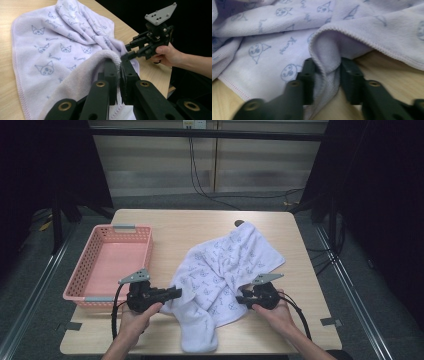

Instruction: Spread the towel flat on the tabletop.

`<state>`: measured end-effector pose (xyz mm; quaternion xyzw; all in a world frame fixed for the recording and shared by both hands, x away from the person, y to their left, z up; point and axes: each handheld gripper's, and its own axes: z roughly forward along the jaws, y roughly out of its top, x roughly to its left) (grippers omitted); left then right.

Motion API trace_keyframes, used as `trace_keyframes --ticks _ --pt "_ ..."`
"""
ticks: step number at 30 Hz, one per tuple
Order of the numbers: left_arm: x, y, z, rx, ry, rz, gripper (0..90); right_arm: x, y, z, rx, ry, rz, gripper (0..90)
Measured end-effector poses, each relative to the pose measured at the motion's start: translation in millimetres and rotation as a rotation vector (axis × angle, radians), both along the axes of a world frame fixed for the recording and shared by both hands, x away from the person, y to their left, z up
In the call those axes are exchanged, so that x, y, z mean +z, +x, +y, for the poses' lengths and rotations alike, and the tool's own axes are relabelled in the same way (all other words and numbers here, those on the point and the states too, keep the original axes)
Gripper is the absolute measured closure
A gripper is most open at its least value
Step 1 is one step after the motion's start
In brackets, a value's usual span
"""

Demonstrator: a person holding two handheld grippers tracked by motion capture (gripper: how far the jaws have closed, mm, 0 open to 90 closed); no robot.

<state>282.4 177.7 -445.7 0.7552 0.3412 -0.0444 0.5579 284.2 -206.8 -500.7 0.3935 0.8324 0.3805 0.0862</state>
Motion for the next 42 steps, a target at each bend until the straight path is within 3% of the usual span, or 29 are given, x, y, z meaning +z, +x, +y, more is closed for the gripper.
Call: trace_keyframes --ticks 1,3,5,7,12,15,16,18,19,21,24,27,30,31,35,37,39,41,42 --pt "-0.8 -0.1 -0.5 0.001 0.004 0.003 85.6 2.7 3.6 -5.5 -0.006 0.010 -0.004 78.6" --pt "-1.1 -0.4 -1.7 -0.006 0.007 0.004 85.6 5.8 6.3 -10.9 -0.027 0.017 -0.017 79.3" --pt "-2.0 -2.2 -6.5 -0.016 0.003 0.013 85.9 13.8 21.5 -35.4 -0.100 0.055 -0.034 80.2" --pt "-2.9 -3.3 -10.0 -0.024 0.012 0.018 86.0 15.1 26.6 -42.2 -0.121 0.059 -0.038 80.3" --pt "-13.8 -5.1 -28.1 -0.084 0.051 0.056 86.1 20.7 75.3 -84.3 -0.287 0.020 -0.116 80.9" --pt "-19.1 -7.4 -32.3 -0.120 0.048 0.084 85.0 22.4 95.8 -99.0 -0.343 0.042 -0.132 79.5" --pt "-19.1 -9.2 -32.3 -0.125 0.054 0.085 83.8 21.9 98.9 -101.7 -0.353 0.053 -0.130 74.4" --pt "-17.1 -11.6 -27.6 -0.121 0.038 0.085 75.7 20.9 99.0 -102.4 -0.322 0.074 -0.102 55.4" --pt "-15.0 -12.6 -24.9 -0.113 0.028 0.081 73.1 21.3 95.8 -100.8 -0.299 0.078 -0.087 50.8" --pt "-9.6 -12.5 -18.6 -0.085 0.025 0.062 69.0 25.6 82.8 -97.3 -0.295 0.056 -0.112 44.7" --pt "0.1 -11.3 -11.1 -0.050 -0.008 0.028 65.7 33.2 59.6 -96.3 -0.263 0.122 -0.126 43.4" --pt "8.9 -7.8 -12.5 -0.041 -0.014 -0.002 63.5 34.7 33.3 -81.4 -0.164 0.119 -0.097 43.4" --pt "9.8 0.0 -25.4 -0.052 0.035 -0.019 61.2 29.0 8.4 -60.2 -0.049 0.109 -0.046 44.7" --pt "7.4 3.7 -31.6 -0.064 0.038 -0.008 59.7 25.3 2.2 -53.5 -0.013 0.110 -0.027 44.9" --pt "-7.9 17.7 -58.2 -0.101 0.146 -0.010 54.0 9.3 -11.6 -29.2 0.093 0.102 0.047 45.2" --pt "-17.2 21.3 -65.5 -0.114 0.163 0.000 54.0 4.9 -12.4 -19.7 0.126 0.086 0.059 52.0" --pt "-24.9 22.1 -68.1 -0.135 0.203 0.017 59.6 3.3 -11.7 -13.3 0.155 0.064 0.046 69.7" --pt "-29.6 20.2 -67.8 -0.109 0.272 0.022 76.9 3.3 -6.9 -13.9 0.140 0.058 0.060 82.8" --pt "-31.6 19.8 -65.5 -0.110 0.254 0.033 85.1 4.0 -2.8 -17.4 0.123 0.064 0.058 84.6"
